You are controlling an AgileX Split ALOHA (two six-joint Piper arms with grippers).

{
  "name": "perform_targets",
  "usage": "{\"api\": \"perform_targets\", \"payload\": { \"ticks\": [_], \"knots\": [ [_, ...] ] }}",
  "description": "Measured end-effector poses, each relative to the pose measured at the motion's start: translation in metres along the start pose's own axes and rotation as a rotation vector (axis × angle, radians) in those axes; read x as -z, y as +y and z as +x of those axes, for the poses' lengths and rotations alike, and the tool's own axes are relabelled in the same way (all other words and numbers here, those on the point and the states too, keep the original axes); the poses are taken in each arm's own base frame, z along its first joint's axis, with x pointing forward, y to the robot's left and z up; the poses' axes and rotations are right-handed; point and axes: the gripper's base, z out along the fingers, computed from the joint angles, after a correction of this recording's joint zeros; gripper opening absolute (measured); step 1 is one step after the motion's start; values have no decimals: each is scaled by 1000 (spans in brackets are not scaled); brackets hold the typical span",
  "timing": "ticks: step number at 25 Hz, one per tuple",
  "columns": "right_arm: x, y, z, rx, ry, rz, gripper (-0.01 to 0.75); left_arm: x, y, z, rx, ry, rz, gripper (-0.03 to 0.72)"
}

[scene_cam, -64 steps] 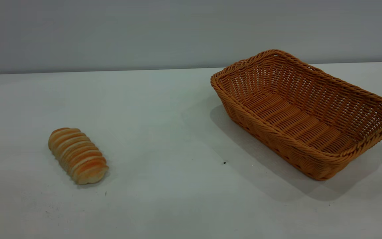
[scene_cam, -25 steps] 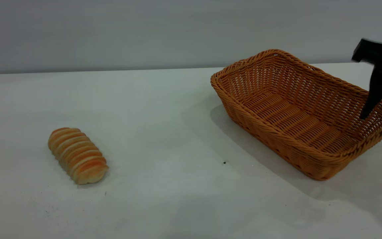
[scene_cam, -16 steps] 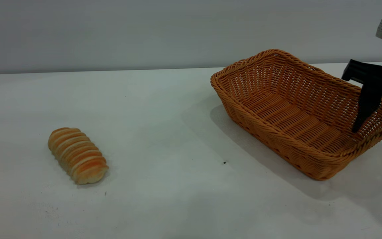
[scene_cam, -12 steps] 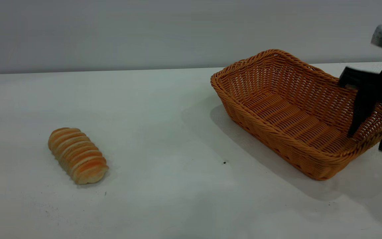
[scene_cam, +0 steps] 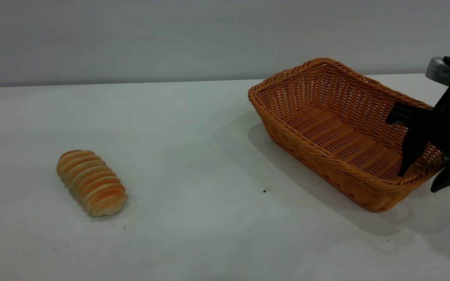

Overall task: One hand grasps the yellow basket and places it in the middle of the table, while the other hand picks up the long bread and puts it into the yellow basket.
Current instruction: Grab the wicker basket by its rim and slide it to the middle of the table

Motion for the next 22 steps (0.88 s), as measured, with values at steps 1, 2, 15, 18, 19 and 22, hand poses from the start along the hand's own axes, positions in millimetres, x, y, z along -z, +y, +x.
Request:
{"api": "perform_targets", "payload": {
  "ticks": [1, 2, 15, 18, 19, 22],
  "knots": [
    [-3, -1, 0, -2, 0, 3, 449, 0, 0, 0, 0, -1, 0, 517],
    [-5, -1, 1, -2, 1, 5, 435, 0, 0, 0, 0, -3, 0, 517],
    [-9, -1, -1, 82, -9, 5, 101, 0, 0, -1, 0, -6, 1, 517],
    [-2, 7, -7, 163, 1, 0, 101, 0, 0, -1, 0, -6, 1, 517],
    [3, 11, -10, 204, 7, -4, 101, 0, 0, -1, 0, -6, 1, 517],
    [18, 23, -19, 328, 39, -11, 101, 0, 0, -1, 0, -6, 1, 517]
  ]
}}
